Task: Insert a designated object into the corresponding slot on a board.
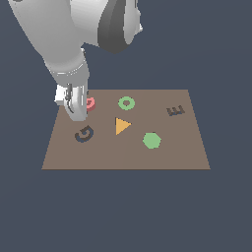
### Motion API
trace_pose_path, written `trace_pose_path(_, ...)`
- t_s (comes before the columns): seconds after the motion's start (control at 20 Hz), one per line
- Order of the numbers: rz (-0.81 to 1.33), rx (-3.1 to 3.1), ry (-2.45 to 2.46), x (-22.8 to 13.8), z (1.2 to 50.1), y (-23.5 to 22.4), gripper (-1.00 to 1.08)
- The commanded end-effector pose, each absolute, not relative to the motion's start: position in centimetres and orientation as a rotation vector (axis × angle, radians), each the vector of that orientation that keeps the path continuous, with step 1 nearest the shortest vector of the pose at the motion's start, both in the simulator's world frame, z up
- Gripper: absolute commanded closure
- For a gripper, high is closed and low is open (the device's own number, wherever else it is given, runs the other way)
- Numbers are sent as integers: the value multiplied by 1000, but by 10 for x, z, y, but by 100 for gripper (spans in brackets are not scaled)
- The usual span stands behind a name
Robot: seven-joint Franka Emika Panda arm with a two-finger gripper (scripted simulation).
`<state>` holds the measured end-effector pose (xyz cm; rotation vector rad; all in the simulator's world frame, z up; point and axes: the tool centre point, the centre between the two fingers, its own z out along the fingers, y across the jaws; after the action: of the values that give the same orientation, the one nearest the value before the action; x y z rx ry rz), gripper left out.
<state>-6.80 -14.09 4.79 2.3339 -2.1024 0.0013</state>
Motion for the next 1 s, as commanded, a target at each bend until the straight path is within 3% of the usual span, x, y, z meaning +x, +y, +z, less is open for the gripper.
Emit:
trace_pose_path(0.0,0,2332,-2104,-68,42,-141,-92)
trace_pose_path(0.3,0,2329,-2109,-69,30,-140,-92)
trace_pose_path(0.35,0,2329,-2109,-69,30,-140,108)
trace_pose_path(0.95,1,2329,-2109,-69,33,-141,108)
